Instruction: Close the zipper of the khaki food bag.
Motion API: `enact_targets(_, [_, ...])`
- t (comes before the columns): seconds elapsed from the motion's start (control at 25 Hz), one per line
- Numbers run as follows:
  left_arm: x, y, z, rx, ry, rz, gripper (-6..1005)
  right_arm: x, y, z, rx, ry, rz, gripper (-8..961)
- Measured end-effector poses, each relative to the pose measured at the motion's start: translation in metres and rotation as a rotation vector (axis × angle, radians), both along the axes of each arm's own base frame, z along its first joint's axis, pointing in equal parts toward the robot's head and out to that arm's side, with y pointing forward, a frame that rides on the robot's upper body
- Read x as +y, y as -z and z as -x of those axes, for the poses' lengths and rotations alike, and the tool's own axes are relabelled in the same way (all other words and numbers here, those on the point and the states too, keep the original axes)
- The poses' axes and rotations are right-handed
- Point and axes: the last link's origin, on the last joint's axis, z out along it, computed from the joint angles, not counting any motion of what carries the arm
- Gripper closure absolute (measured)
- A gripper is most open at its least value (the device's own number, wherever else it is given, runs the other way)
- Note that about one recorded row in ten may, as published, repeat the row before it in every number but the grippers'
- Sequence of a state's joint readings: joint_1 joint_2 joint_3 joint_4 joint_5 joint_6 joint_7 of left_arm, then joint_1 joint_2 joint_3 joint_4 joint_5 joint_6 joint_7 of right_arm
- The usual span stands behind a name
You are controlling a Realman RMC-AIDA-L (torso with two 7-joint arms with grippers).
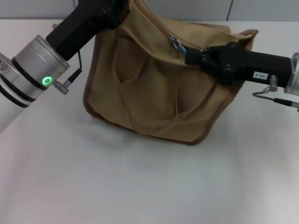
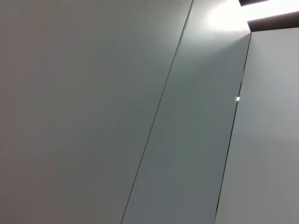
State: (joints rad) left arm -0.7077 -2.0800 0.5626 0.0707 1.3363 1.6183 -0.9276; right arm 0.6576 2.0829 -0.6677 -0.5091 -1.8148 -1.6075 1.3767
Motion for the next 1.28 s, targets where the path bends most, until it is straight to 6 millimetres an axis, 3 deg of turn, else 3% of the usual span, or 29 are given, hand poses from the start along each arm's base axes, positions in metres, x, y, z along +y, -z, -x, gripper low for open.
enact_targets(0.32, [-0.002, -0.003, 0.007, -0.006, -0.025, -0.015, 978, -0.01, -0.013, -0.02, 0.014, 0.052, -0.039, 925])
enact_targets(0.68, [-0.009, -0.015, 0.03, -0.014, -0.095, -0.064, 978, -0.019, -0.028, -0.04, 0.03, 0.123, -0.077, 916])
enact_targets(1.08, [-0.014, -0.019, 0.04, -0.005, -0.118, -0.079, 978, -0.028, -0.033, -0.045, 0.05, 0.126, -0.067, 906])
enact_targets(1.28, [-0.017, -0.023, 0.045, 0.004, -0.117, -0.093, 978, -0.038, -0.046, -0.05, 0.125, 0.122, -0.117, 902])
